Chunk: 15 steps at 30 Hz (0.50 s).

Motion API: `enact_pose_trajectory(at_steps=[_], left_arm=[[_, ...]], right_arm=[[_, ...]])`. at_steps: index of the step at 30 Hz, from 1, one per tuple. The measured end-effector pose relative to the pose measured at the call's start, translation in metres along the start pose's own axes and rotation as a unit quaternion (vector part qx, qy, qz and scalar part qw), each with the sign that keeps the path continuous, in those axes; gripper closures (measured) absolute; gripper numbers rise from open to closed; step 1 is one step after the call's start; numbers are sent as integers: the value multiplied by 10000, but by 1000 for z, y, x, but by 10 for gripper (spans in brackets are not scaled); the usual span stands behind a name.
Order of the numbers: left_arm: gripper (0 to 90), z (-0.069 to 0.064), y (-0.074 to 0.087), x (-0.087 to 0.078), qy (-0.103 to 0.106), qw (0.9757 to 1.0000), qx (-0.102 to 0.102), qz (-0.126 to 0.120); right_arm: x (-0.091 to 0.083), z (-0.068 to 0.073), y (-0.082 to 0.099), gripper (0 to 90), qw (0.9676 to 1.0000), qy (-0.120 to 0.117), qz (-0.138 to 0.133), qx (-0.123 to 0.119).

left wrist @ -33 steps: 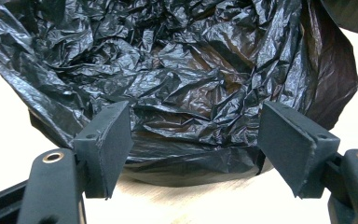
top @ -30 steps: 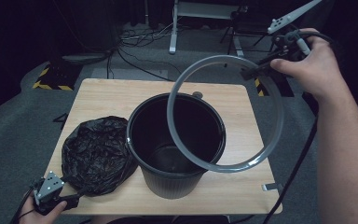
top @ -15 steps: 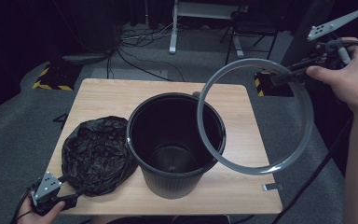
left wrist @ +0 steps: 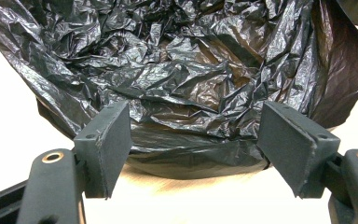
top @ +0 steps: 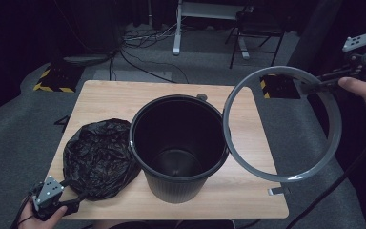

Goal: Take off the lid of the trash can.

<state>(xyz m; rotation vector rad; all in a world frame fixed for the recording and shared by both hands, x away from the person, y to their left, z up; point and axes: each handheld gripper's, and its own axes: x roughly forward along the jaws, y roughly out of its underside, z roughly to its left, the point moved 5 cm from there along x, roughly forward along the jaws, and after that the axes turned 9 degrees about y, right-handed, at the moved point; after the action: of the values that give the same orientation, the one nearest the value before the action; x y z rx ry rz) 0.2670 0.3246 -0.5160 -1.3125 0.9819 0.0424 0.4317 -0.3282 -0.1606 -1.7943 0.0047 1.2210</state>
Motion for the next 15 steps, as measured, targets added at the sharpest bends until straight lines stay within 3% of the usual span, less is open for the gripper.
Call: enact_pose_trajectory(at_steps=[10, 15], left_arm=[[261, -2, 0, 2, 17, 10000, -21, 7], [260, -3, 0, 4, 12, 9999, 64, 79]], right_arm=[[5, -16, 36, 741, 9996, 71, 99, 241], [10, -20, 47, 741, 9995, 42, 43, 321]])
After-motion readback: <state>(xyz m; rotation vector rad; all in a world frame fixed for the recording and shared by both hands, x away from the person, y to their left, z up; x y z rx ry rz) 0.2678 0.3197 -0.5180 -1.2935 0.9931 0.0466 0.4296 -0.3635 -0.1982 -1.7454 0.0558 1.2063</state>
